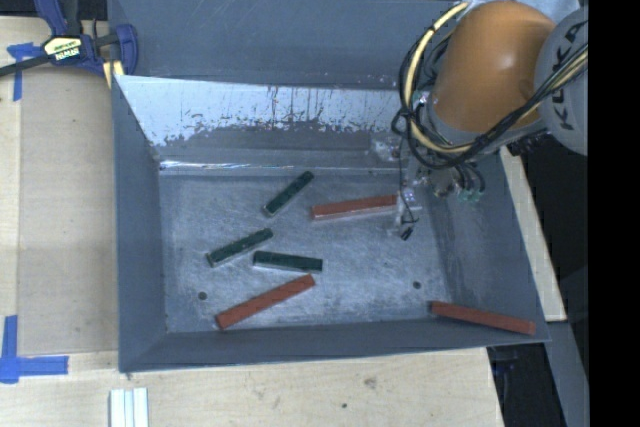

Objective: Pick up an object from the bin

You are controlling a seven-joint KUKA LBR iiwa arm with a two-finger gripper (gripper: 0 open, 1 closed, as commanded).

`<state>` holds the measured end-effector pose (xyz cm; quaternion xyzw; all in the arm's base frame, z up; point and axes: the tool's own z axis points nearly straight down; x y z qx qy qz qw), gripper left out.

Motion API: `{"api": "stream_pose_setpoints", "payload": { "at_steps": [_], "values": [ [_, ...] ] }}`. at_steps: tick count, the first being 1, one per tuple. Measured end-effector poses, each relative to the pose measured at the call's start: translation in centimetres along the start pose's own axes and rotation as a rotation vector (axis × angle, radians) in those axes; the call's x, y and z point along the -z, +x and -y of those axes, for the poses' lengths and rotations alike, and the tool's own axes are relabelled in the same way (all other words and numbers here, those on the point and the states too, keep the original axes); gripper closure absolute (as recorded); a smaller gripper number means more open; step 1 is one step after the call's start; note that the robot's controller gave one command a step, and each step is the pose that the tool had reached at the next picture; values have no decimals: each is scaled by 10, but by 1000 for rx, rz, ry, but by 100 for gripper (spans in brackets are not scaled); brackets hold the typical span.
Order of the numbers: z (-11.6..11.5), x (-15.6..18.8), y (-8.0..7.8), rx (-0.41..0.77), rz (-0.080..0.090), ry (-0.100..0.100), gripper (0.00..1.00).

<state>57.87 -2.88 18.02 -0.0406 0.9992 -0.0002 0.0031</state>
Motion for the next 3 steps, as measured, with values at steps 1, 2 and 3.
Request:
{"api": "stream_pose_setpoints", "payload": {
  "at_steps": [1, 2, 3],
  "values": [
    [-39, -101, -1, 47, -11, -3, 0],
    [-37, -96, -3, 45, -2, -1, 100],
    [-85, 102, 1, 82, 7, -1, 100]
  ]
}}
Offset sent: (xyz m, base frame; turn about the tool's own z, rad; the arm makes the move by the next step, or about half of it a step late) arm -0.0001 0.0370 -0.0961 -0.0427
